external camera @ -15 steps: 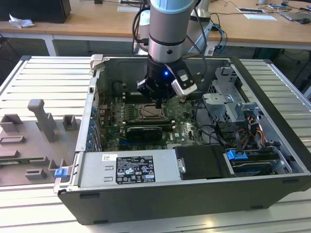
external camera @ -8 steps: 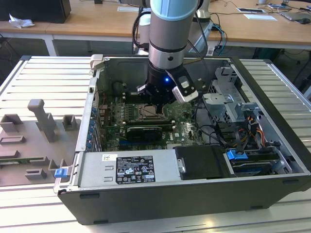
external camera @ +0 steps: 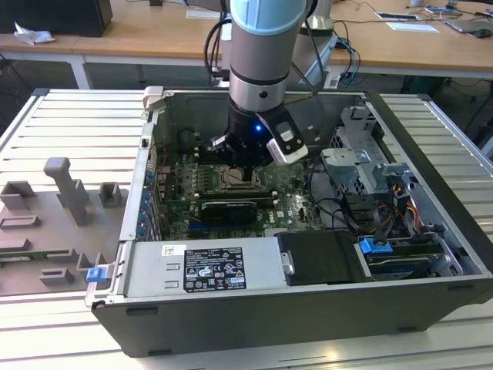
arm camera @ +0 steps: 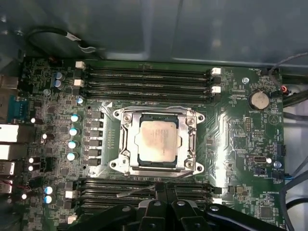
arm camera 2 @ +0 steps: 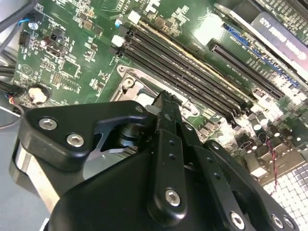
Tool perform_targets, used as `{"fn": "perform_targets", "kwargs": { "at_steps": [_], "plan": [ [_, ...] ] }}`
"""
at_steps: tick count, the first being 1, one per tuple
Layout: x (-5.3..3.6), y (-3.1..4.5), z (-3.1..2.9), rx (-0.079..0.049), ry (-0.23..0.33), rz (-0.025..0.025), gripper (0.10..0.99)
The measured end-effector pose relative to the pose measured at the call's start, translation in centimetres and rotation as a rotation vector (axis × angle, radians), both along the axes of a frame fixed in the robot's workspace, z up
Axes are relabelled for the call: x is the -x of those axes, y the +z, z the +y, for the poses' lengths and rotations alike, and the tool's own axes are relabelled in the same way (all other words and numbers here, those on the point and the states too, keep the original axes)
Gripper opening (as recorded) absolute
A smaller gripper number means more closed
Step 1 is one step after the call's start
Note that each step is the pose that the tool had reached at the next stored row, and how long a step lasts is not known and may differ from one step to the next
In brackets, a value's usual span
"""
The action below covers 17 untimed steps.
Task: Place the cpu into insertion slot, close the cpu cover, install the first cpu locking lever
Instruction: 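Install the first cpu locking lever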
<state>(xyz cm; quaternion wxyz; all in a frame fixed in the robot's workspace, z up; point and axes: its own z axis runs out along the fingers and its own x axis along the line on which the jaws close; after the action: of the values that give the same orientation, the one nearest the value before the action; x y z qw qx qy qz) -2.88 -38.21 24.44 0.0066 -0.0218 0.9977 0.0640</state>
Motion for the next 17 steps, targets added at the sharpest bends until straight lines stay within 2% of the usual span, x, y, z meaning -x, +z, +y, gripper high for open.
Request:
{"fn": "perform_targets", "kwargs": {
  "at_steps": [2,3,5,12,14,17],
  "plan": [
    [0.34,-0.14,-0.13,-0.008,0.000,0.0001,0.106],
    [1.02,-0.23,-0.16,-0.011,0.000,0.0000,0.106],
    [1.51,-0.44,-0.16,-0.013,0.000,-0.0001,0.106],
    [2.06,-1.87,-0.17,-0.017,0.001,0.0001,0.106],
    [2.29,-2.00,-0.20,-0.025,0.005,0.0002,0.106],
    [2.67,-2.26,-0.34,-0.043,0.016,0.0002,0.106]
  ]
}}
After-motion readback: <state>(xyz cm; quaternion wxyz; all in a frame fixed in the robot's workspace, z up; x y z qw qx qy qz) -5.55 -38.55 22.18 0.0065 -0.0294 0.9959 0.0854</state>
